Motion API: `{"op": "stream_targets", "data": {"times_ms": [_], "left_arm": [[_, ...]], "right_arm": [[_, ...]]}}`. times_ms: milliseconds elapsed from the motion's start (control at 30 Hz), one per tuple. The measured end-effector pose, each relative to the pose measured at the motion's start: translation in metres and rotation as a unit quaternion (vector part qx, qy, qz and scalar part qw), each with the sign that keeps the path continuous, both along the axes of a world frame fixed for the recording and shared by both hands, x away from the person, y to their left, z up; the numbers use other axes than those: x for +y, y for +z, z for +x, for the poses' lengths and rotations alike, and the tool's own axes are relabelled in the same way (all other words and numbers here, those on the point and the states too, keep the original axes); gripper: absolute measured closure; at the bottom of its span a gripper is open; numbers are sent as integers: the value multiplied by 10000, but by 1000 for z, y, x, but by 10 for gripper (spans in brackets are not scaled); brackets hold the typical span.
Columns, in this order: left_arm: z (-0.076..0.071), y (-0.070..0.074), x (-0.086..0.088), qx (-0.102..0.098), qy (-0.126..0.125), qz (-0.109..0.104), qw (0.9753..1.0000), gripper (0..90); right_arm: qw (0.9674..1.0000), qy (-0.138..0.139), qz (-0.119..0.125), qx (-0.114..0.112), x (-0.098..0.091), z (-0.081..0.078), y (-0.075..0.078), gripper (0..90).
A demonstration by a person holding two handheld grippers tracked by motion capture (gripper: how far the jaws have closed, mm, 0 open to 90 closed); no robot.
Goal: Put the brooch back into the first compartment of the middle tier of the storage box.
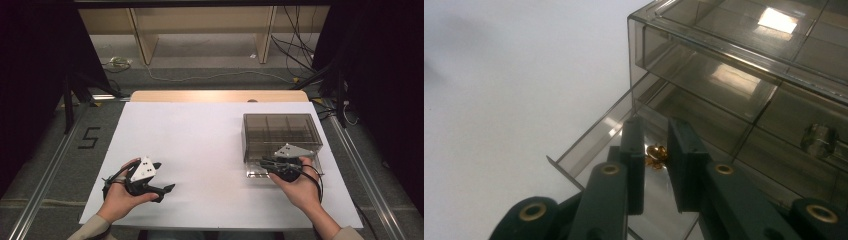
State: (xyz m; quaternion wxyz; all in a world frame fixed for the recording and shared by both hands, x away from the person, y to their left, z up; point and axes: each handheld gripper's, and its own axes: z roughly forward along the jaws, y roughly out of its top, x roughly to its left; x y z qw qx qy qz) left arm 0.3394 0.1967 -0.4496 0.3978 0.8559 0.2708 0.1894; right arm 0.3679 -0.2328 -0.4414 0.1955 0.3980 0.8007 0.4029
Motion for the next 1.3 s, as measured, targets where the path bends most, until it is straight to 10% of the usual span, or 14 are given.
{"op": "stream_targets", "data": {"times_ms": [1300], "left_arm": [[0, -1, -1, 27, -24, -6, 10000, 170]], "right_arm": [[9998, 76, -152, 124, 2, 3, -5, 784]]}}
